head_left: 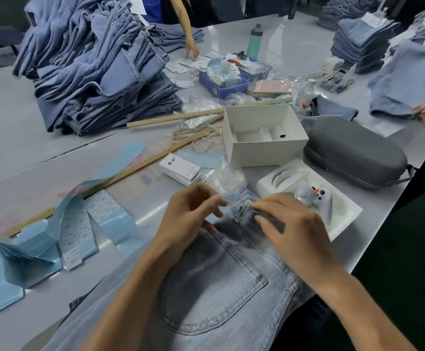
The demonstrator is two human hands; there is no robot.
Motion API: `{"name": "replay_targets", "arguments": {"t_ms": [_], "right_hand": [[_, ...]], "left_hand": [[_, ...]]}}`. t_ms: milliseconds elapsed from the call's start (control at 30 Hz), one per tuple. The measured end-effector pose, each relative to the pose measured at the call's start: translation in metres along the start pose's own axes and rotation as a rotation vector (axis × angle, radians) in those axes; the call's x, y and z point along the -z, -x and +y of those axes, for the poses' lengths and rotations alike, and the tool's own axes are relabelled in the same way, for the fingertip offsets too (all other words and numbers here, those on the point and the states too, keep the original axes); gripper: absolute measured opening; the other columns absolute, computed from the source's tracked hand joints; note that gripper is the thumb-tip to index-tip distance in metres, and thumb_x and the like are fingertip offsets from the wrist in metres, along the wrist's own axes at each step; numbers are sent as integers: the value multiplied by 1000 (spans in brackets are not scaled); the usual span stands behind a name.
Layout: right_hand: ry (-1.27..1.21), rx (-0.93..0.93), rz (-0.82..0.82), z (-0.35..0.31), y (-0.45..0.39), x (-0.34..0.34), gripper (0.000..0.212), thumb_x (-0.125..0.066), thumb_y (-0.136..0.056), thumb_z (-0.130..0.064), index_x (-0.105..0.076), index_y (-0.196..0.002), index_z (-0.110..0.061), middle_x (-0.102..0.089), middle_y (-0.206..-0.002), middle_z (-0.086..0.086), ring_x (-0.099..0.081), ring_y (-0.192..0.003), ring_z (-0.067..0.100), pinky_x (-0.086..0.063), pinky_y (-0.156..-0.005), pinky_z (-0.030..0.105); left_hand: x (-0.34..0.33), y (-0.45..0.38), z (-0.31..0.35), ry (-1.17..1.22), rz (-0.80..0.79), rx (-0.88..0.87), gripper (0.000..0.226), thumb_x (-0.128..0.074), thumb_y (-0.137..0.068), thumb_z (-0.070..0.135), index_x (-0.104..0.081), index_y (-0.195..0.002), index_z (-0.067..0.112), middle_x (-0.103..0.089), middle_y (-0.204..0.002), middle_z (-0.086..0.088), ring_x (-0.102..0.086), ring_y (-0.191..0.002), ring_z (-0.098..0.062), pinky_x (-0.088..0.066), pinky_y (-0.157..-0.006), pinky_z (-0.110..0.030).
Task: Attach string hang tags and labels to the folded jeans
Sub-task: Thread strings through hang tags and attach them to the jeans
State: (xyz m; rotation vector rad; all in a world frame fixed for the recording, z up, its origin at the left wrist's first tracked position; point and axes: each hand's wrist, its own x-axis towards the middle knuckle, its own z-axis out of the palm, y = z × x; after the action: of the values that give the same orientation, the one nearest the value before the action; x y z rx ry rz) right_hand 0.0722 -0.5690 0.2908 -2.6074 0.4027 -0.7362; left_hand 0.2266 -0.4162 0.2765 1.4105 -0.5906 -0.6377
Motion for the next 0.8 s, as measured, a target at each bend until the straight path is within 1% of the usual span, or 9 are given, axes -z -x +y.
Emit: {"name": "replay_targets", "arguments": {"t_ms": [133,233,300,400,467,533,633,700,800], "right_hand": [[-206,-14,133,14,5,19,22,-70,-94,-12,-72,-116,-15,-68,-114,-10,-63,-109,2,-47,-93,12],[-222,-131,30,20,4,17,37,-70,-91,-21,-66,-128,-21,-62,-129,-10,-57,-123,4,-47,-103,23],[-242,-214,-30,21,5,10,51,-74,-89,-24,-58,-137,-27,-54,-139,-10,-54,-127,6,-47,-104,23],[-630,-370,63,14,2,3,59,-77,-86,-20,-53,-138,-33,-66,-127,-13,-63,-117,5,-51,-91,14],[-803,-411,84,10,1,0,67,-77,-87,-11,-48,-144,-32,-73,-117,-10,-68,-111,7,-51,-90,13],[-710,-308,43,5,1,-4,66,-75,-88,-6,-49,-143,-30,-76,-107,-9,-71,-104,7,-53,-88,15],[-302,-34,29,0,5,-14,47,-74,-86,4,-69,-126,-21,-73,-101,-7,-68,-99,13,-58,-85,34],[-122,12,-10,5,9,-19,46,-69,-87,8,-70,-127,-15,-64,-110,-1,-61,-103,21,-57,-84,41],[26,-45,-169,9,9,-19,64,-69,-87,-3,-54,-144,-27,-45,-132,2,-47,-115,24,-51,-96,48]], "left_hand": [[24,18,15,198,97,-143,5,-70,-91,16,-69,-86,15,-76,-104,-17,-70,-83,-20,-55,-55,-25],[31,24,20,288,70,-153,10,-73,-90,22,-67,-84,17,-74,-105,-21,-66,-73,-19,-50,-49,-22],[26,25,18,324,59,-145,11,-72,-89,24,-67,-85,15,-73,-98,-21,-62,-66,-19,-47,-47,-23],[15,25,12,322,60,-137,12,-72,-92,23,-68,-86,13,-69,-85,-15,-56,-61,-17,-44,-46,-22],[11,27,8,321,58,-129,11,-71,-90,23,-70,-88,12,-67,-81,-12,-53,-59,-14,-43,-47,-20],[9,28,5,334,57,-123,14,-74,-91,27,-72,-90,13,-66,-81,-9,-51,-59,-12,-42,-48,-19],[10,29,5,363,121,-90,20,-77,-88,34,-73,-90,14,-66,-81,-7,-52,-62,-13,-42,-50,-19],[12,27,5,369,192,-25,14,-74,-88,31,-74,-86,17,-66,-79,-4,-53,-66,-16,-41,-53,-23],[15,28,0,351,242,53,12,-70,-90,25,-73,-79,21,-65,-76,-2,-55,-66,-17,-39,-55,-30]]}}
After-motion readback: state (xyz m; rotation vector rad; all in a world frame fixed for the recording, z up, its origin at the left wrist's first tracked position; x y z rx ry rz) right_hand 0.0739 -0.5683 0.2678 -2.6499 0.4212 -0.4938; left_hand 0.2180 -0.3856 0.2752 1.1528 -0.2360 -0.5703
